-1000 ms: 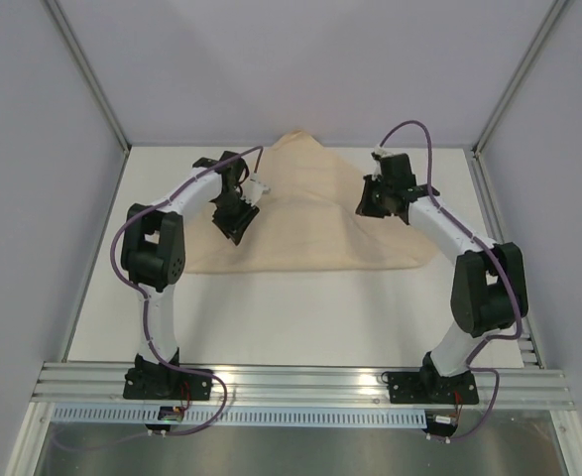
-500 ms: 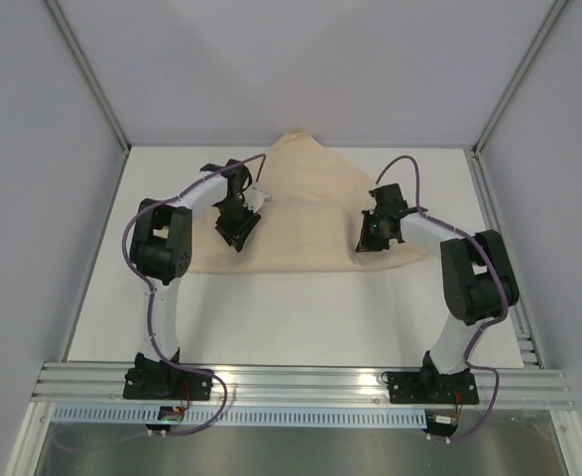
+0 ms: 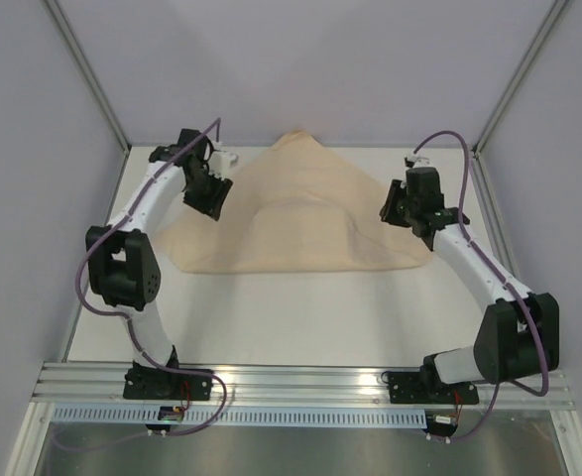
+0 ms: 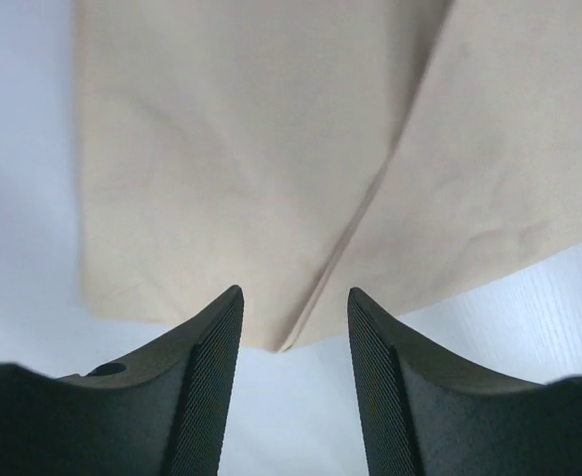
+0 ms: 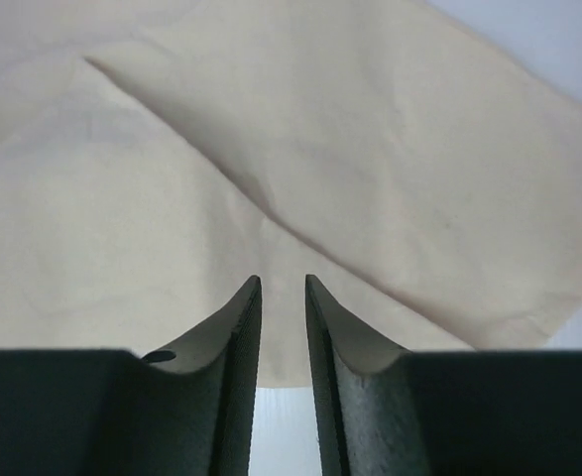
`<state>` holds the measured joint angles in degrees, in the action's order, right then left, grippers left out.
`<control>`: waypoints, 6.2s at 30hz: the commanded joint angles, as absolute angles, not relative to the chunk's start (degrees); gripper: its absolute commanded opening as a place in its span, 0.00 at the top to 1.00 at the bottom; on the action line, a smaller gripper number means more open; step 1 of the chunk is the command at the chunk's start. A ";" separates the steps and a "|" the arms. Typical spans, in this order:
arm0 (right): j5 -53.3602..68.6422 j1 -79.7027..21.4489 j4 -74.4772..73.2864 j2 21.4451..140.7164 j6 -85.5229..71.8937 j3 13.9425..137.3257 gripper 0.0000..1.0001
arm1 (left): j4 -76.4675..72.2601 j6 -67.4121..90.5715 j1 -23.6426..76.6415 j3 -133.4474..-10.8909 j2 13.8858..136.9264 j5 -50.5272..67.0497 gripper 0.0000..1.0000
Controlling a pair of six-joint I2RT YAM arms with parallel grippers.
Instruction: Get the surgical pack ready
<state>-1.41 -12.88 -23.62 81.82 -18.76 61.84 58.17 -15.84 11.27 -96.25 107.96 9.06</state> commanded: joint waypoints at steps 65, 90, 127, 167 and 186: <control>1.64 -0.62 -19.34 77.96 -23.20 49.66 0.64 | 57.65 -15.91 -6.25 -97.38 116.47 8.26 1.00; 15.38 -12.13 -12.22 103.44 -25.23 63.27 0.73 | 69.27 -8.62 27.59 -130.78 120.57 26.01 1.00; 10.20 -11.16 -17.57 99.68 -23.38 66.88 0.57 | 45.35 -5.01 36.65 -129.90 128.68 32.95 0.16; 2.20 -20.13 -23.38 109.43 -20.04 83.15 0.99 | 42.80 -13.54 31.29 -82.18 108.63 -0.79 0.26; 1.58 -18.90 -25.22 112.41 -19.87 84.90 0.61 | 45.88 -15.64 31.29 -79.28 103.36 7.46 0.21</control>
<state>5.52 -19.84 -24.16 112.22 -21.45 82.63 41.10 -13.41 31.03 -80.53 106.76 3.07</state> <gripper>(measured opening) 0.361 0.783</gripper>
